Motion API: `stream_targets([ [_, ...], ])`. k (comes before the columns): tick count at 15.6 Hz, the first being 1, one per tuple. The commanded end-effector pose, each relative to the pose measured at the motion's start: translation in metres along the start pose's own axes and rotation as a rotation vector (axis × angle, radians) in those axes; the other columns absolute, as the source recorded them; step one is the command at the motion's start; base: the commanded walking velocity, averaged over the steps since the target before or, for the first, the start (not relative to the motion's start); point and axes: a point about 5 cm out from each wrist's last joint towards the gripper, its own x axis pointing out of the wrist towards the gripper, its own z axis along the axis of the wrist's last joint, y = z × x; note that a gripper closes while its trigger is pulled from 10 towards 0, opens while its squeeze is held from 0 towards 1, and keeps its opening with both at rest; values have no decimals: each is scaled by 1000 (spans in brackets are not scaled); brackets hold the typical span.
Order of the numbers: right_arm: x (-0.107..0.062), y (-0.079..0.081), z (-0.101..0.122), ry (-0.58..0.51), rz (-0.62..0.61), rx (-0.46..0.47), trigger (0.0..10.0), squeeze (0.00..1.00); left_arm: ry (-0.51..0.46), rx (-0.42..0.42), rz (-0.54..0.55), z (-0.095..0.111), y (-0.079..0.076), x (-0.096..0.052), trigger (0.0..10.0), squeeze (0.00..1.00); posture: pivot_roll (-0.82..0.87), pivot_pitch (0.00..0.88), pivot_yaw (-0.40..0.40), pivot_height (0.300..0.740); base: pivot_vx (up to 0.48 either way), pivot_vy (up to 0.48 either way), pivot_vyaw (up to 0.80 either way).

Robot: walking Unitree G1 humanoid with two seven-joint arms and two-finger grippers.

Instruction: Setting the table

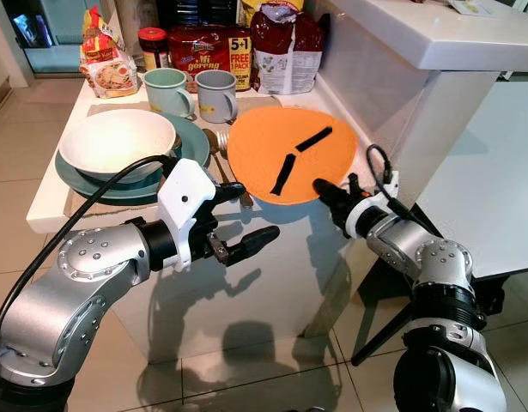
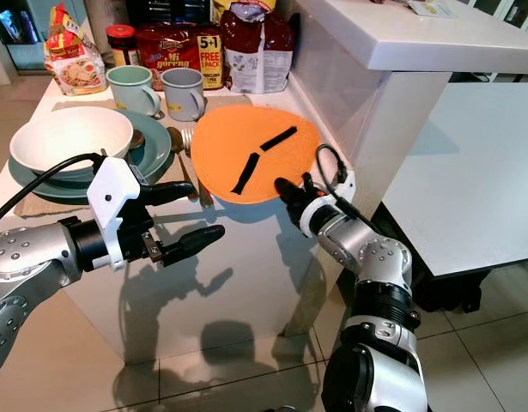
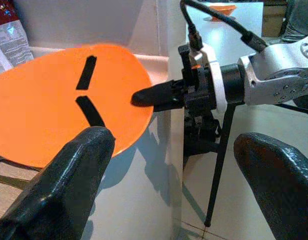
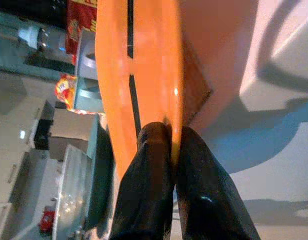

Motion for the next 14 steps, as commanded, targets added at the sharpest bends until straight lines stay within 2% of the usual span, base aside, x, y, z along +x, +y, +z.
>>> stream_targets([
  [1, -3, 8, 7, -30, 38, 11, 0, 0, -8, 17, -6, 5, -2, 1, 10000, 0, 26, 0, -88, 740, 0, 0, 0],
  [4, -19, 13, 16, -72, 138, 28, 0, 0, -29, 13, 30, 8, 2, 0, 10000, 0, 24, 0, -85, 740, 0, 0, 0],
  [5, -30, 16, 19, -78, 196, 5, 0, 0, -42, 13, 69, 9, 6, 0, 10000, 0, 17, 0, -81, 740, 0, 0, 0],
  [6, -34, 18, 20, -79, 217, -5, 0, 0, -45, 13, 81, 9, 7, 0, 10000, 0, 15, 0, -80, 740, 0, 0, 0],
  [8, -52, 20, 21, -64, 263, -100, 0, 0, -68, 16, 142, 11, 14, -1, 10000, 0, 15, 0, -80, 740, 0, 0, 0],
  [9, -66, 21, 24, -67, 291, -148, 0, 0, -93, 20, 200, 14, 21, -3, 10000, 0, 3, 1, -71, 740, 0, 0, 0],
  [12, -93, 30, 24, -43, 372, -282, 0, 0, -212, 32, 287, 30, 29, -13, 10000, 0, -2, 5, -64, 740, 0, 0, 0],
  [13, -99, 32, 21, -30, 381, -347, 0, 0, -225, 42, 300, 31, 29, -18, 10000, 0, 1, 7, -66, 740, 0, 0, 0],
  [14, -110, 36, 15, 3, 402, -481, 0, 0, -228, 49, 344, 30, 30, -27, 10000, 0, 4, 10, -68, 740, 0, 0, 0],
])
